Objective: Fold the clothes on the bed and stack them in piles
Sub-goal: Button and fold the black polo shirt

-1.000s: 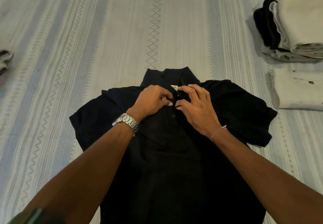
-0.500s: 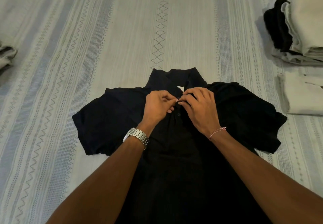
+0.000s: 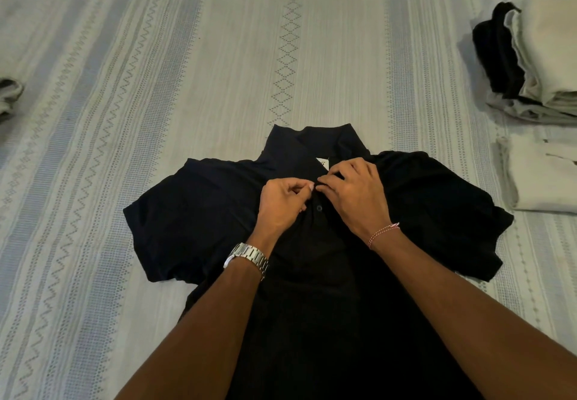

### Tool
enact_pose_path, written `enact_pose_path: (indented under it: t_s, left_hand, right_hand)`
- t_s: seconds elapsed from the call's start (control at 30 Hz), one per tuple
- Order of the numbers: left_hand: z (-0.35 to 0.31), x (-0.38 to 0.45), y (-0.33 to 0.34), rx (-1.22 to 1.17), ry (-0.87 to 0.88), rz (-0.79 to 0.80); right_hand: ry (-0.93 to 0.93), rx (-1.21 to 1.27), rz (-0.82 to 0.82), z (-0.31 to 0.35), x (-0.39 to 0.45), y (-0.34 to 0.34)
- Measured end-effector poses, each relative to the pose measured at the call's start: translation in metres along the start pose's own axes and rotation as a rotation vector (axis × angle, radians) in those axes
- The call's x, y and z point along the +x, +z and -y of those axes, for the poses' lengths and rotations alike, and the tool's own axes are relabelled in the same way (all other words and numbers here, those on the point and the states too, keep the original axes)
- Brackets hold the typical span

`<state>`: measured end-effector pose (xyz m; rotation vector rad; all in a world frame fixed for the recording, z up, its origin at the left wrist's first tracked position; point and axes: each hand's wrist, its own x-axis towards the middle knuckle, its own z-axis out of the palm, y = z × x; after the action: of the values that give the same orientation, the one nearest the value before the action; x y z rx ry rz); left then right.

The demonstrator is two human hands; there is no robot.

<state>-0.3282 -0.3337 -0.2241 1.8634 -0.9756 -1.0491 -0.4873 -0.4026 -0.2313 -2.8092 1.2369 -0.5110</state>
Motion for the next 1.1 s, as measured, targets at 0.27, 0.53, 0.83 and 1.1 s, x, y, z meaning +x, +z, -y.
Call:
enact_pose_path:
  t_s: [0.27, 0.53, 0.83, 1.1]
  left_hand:
    - [0.001, -0.004, -0.001, 0.009, 0.041, 0.061]
    - [0.002, -0.002, 0.003, -0.058, -0.021, 0.006]
    - [0.004, 0.0, 0.004, -0.135, -0.093, 0.01]
    - [0.009, 0.003, 0.005, -0.171, -0.114, 0.047]
  right_hand:
    - [0.031, 0.06, 0.038, -0.005, -0.014, -0.003]
    - [-0.016, 0.174, -0.036, -0.007, -0.026, -0.007]
    - [0.003, 0.13, 0.024, 0.002, -0.007, -0.004]
    - [0.253, 0.178, 0.085, 0.014, -0.001, 0.002]
